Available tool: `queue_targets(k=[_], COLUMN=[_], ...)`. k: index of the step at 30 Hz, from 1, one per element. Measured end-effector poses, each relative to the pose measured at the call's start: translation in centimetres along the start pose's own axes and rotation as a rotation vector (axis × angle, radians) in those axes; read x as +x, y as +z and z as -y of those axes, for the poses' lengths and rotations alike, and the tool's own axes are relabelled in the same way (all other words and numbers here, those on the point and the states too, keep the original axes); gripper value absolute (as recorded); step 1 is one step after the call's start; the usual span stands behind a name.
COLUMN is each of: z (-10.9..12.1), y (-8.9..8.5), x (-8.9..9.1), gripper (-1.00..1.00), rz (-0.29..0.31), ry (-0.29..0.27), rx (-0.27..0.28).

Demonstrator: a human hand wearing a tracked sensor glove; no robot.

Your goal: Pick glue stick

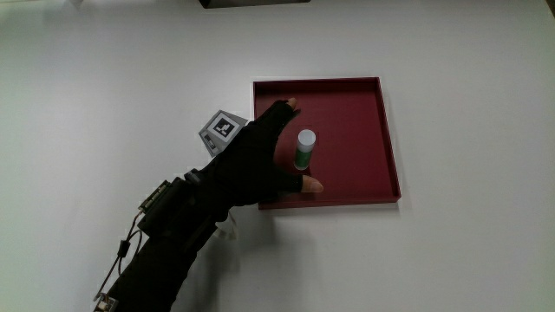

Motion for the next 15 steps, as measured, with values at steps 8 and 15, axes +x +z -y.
queue_targets(k=[8,15], z=[-0.57,-0.15], y=[-0.51,-0.59], x=[-0.56,-0.69], gripper=[0.03,0.27], rz=[0.010,0.001], ry=[0.001,0.016], rx=[0.020,0.115])
